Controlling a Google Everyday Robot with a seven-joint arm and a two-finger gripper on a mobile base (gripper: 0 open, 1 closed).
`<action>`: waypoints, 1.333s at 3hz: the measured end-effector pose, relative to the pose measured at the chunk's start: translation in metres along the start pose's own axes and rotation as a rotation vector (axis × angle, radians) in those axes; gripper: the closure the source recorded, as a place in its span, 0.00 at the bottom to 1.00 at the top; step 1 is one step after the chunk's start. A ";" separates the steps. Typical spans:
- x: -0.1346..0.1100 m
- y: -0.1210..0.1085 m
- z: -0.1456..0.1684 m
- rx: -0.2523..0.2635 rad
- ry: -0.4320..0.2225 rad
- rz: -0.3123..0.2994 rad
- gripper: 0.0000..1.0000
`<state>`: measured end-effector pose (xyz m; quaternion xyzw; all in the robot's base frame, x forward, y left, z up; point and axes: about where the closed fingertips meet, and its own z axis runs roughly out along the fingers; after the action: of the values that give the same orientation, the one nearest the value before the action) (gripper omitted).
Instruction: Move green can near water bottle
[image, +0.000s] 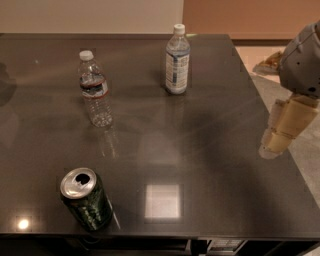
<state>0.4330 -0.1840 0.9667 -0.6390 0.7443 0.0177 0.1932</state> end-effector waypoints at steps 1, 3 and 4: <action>-0.023 0.011 0.012 -0.037 -0.093 -0.048 0.00; -0.065 0.038 0.037 -0.142 -0.237 -0.128 0.00; -0.084 0.055 0.050 -0.189 -0.292 -0.165 0.00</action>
Offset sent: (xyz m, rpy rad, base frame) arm -0.0189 0.0857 -0.0264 0.2408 0.0693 0.2383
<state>0.4032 -0.0810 0.9344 -0.7037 0.6486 0.1642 0.2389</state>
